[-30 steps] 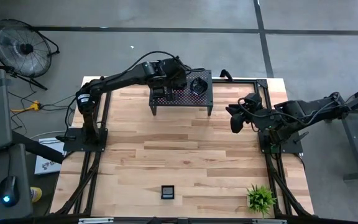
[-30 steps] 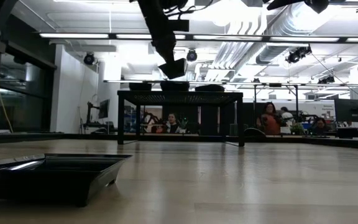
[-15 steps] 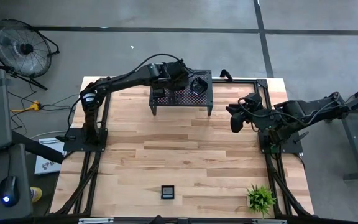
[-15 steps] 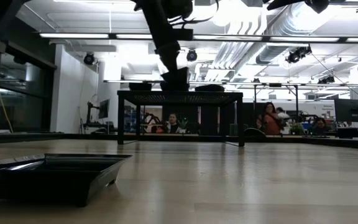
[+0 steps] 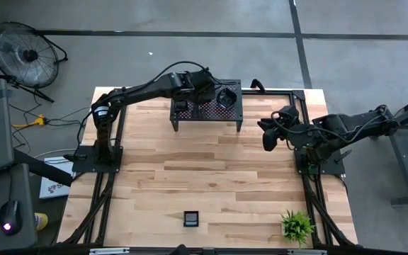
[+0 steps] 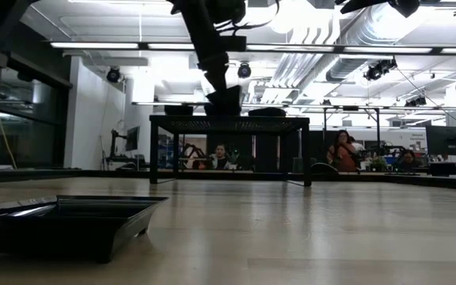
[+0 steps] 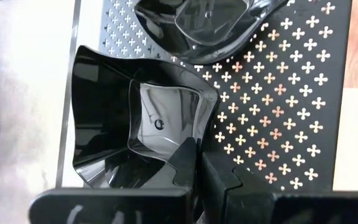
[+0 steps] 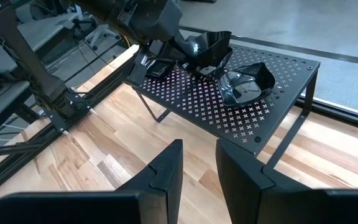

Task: Pick & Place Mini shaped plates
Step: Stack the distorted square plate on top of the distorted square plate on the shelf

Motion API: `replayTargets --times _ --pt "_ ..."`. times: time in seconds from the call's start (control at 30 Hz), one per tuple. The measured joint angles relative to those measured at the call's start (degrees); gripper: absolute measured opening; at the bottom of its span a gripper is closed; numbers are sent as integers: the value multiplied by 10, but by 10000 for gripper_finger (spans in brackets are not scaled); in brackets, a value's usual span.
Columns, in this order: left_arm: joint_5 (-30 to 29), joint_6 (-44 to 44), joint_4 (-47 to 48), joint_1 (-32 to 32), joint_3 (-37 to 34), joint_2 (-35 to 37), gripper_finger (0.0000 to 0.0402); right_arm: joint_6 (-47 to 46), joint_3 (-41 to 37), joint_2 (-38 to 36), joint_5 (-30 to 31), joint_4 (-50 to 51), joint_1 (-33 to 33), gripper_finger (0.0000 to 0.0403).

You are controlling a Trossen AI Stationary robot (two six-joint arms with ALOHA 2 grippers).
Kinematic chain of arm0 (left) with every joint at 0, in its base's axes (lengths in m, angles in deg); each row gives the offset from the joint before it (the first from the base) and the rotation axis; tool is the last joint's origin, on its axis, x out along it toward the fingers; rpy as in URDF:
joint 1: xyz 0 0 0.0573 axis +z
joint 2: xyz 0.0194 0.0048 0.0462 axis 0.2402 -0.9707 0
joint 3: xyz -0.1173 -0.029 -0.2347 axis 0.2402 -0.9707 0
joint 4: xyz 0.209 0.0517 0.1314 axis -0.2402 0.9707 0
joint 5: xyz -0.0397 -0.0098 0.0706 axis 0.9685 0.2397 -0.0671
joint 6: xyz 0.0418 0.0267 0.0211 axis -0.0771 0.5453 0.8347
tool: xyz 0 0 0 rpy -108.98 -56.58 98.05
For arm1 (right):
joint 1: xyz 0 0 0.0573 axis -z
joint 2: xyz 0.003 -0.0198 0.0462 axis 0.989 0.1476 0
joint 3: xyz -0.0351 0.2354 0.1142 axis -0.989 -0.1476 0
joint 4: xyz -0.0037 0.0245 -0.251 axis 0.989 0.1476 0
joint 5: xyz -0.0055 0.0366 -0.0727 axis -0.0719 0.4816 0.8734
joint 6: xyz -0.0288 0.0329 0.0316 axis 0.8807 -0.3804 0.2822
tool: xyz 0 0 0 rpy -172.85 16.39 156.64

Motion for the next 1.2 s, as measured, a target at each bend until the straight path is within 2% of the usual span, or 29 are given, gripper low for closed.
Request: replayTargets --times 0.97,1.07,1.2 --pt "-4 -34 17 0 0 0 6 0 0 0 -1 1 0 91" --pt "6 -34 14 0 0 0 20 0 0 0 -1 1 0 91" --pt "8 -34 9 0 0 0 62 0 0 0 -1 1 0 91"
